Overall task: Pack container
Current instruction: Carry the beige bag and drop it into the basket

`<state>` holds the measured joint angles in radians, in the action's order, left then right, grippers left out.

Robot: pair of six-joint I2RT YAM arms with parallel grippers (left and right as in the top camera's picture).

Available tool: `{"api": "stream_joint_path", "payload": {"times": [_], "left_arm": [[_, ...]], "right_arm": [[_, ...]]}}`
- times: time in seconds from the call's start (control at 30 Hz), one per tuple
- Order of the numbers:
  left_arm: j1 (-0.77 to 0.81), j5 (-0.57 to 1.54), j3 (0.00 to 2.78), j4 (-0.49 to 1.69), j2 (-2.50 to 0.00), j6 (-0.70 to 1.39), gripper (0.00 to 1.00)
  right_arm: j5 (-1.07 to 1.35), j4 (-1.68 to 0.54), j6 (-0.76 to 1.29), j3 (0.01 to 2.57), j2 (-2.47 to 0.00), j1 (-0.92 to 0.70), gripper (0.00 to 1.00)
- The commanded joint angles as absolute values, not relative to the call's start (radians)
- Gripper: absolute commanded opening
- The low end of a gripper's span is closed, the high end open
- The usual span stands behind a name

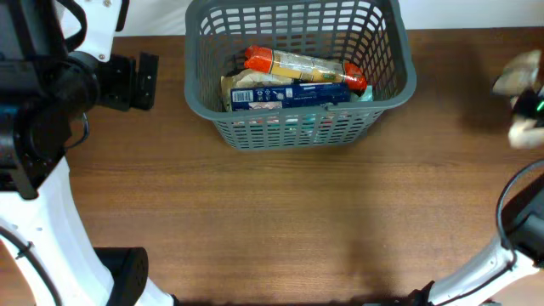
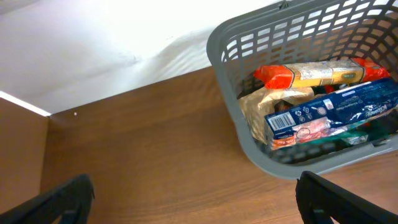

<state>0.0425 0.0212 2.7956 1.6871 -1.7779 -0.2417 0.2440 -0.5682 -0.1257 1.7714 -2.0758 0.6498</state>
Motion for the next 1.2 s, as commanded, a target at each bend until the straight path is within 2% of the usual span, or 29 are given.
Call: {"api": "stream_joint_path", "payload": {"times": [0.0,0.1,0.2,0.37,0.47,0.57,0.67,0.8,1.17], "left_arm": [[0.036,0.018,2.796,1.687,-1.769,-0.233,0.99],[0.036,0.018,2.796,1.687,-1.769,-0.233,0.99],[0.036,0.018,2.796,1.687,-1.769,-0.233,0.99],[0.036,0.018,2.796,1.687,-1.769,-0.233,0.99],[0.036,0.018,2.796,1.687,-1.769,-0.233,0.99],[0.036,0.018,2.796,1.687,-1.769,-0.233,0.99],[0.036,0.018,2.796,1.687,-1.769,-0.233,0.99],[0.036,0.018,2.796,1.687,-1.769,-0.233,0.99],[0.036,0.018,2.796,1.687,-1.769,-0.233,0.99]], "right_arm": [[0.619,-0.550,0.099,1.976,-1.851,0.625,0.03],[0.776,-0.558,0.121,2.086,-1.790,0.560,0.03],[0.817,-0.573,0.118,2.169,-1.738,0.433,0.04],[0.796,-0.611,-0.076,2.178,-1.708,0.158,0.03],[0.636,-0.717,-0.311,2.178,-1.734,-0.021,0.04],[0.287,-0.820,-0.588,2.178,-1.794,-0.200,0.04],[0.046,-0.831,-0.724,2.178,-1.868,-0.294,0.04],[-0.022,-0.818,-0.786,2.178,-1.971,-0.321,0.04],[0.031,-0.842,-0.770,2.177,-2.168,-0.289,0.04]]}}
